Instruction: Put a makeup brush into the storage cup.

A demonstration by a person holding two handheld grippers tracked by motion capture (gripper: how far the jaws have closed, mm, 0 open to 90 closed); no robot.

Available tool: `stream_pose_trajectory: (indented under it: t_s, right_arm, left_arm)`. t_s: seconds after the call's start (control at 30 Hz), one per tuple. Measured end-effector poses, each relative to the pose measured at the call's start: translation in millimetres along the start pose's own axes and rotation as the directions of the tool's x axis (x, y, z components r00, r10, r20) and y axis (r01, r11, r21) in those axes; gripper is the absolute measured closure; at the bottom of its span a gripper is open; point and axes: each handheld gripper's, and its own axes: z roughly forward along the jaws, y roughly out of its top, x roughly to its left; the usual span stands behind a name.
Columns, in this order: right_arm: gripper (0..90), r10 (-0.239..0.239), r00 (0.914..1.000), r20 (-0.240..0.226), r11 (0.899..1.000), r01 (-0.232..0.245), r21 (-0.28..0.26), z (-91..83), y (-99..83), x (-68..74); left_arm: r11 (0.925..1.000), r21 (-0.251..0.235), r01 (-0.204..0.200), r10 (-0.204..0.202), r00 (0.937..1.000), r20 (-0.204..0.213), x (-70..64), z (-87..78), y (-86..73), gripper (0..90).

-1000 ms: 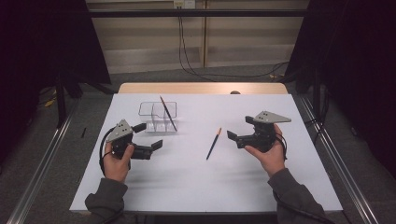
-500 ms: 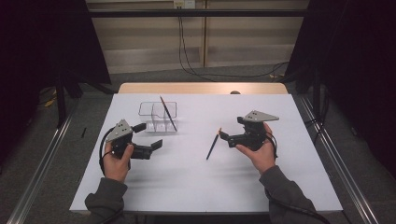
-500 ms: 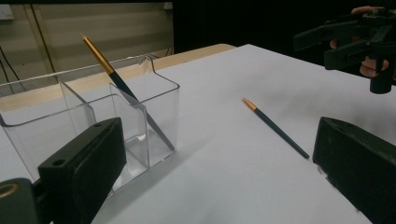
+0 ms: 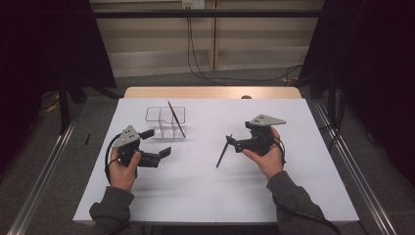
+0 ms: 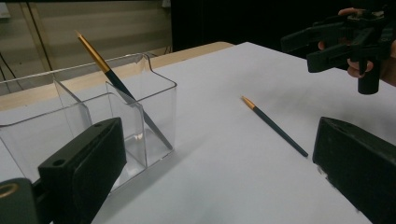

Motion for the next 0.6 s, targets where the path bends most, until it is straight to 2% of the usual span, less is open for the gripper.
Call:
stream_pose_trajectory:
  t_s: [0.07, 0.13, 0.2, 0.3, 0.43, 0.6]
  right_arm:
    - [3.6, -0.010, 1.0000, -0.001, 1.000, 0.010, 0.004, 1.7, -0.3, -0.9]
    - [3.7, -0.001, 1.0000, 0.003, 1.000, 0.001, 0.005, 3.6, -0.5, -0.5]
    - [3.6, 0.003, 1.0000, 0.002, 1.000, -0.003, 0.008, 5.6, -1.1, -0.3]
    - [3.6, 0.006, 1.0000, 0.003, 1.000, -0.006, 0.017, 9.0, -1.4, 0.7]
    - [3.6, 0.004, 1.0000, 0.007, 1.000, -0.004, 0.019, 14.1, -0.4, 1.7]
    - [3.6, 0.006, 0.9999, 0.013, 0.999, -0.007, 0.033, 19.5, 1.1, 3.2]
  left_arm:
    - [1.0000, -0.003, 0.005, -0.005, 1.0000, -0.002, -0.3, 0.2, 0.1, 2.5]
    - [1.0000, -0.007, -0.005, 0.005, 0.9999, 0.015, 0.7, 0.4, 0.2, 2.5]
    - [1.0000, -0.008, -0.001, 0.002, 0.9999, 0.015, 0.4, 0.6, 0.2, 2.5]
    - [1.0000, -0.003, 0.002, -0.002, 1.0000, -0.004, -0.9, 0.7, 0.3, 2.5]
    - [1.0000, -0.009, -0.001, 0.001, 0.9999, 0.017, 0.3, 0.7, 0.4, 2.5]
    - [1.0000, -0.003, 0.005, -0.005, 1.0000, -0.001, -1.6, 1.2, 0.3, 2.5]
